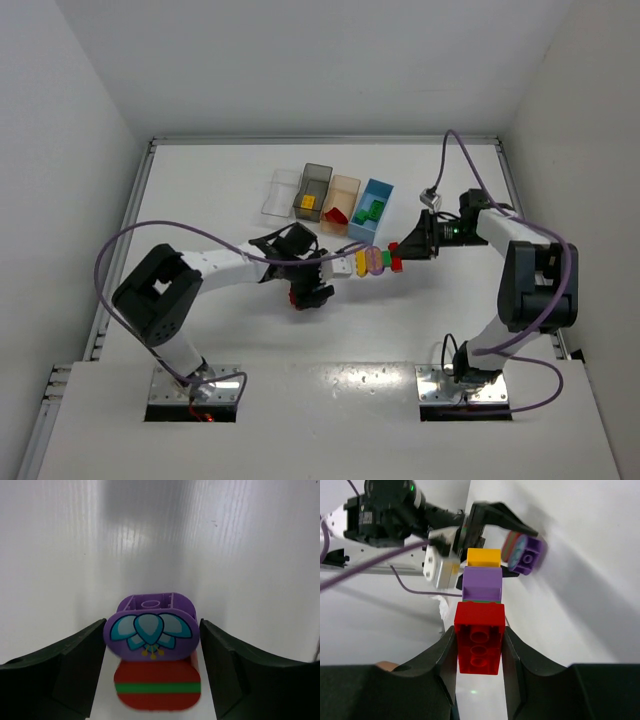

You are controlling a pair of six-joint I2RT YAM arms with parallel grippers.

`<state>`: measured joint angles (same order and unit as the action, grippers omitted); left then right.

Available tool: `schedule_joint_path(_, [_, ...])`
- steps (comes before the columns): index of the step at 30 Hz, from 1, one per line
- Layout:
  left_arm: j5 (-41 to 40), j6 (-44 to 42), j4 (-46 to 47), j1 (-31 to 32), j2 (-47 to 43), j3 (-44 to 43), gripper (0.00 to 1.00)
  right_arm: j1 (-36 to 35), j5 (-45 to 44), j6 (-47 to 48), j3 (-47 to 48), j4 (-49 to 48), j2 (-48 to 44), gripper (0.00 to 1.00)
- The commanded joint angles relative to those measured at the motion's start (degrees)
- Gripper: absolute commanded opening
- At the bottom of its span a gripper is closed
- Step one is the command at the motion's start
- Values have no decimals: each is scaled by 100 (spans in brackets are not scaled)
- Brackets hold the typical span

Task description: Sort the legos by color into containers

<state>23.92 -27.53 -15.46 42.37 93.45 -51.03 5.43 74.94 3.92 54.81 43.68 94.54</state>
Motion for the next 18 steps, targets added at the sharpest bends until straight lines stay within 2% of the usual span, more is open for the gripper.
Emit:
schedule_joint_path(1, [893, 467, -62, -281, 103, -372, 81, -42, 118, 582, 215, 438, -234, 0])
schedule_joint_path(3, [1506, 660, -62, -518, 103, -443, 90, -42, 118, 872, 215, 597, -287, 0])
schedule_joint_path(4, [1701, 722, -62, -597, -1, -522, 91, -42, 65, 986, 215, 693, -287, 0])
schedule_joint_path(8, [2870, 1459, 174, -984, -230, -917, 91, -95, 12, 1539, 267, 1072, -339, 0])
schedule_joint_path(9, [3133, 1931, 227, -1116, -231, -1144, 91, -95, 12, 1628, 267, 1133, -340, 0])
schedule_joint_path(11, [3907, 2530, 333, -1239, -47, -1478, 91, -226, 12, 1804, 267, 1204, -392, 0])
schedule_joint_path(13, [4486, 2769, 333, -1240, 129, -1682, 89, -375, 12, 2006, 267, 1335, -454, 0])
schedule_joint_path(18, [4840, 2832, 333, -1301, 366, -2051, 89, -797, -295, 3146, 530, 2108, -516, 0])
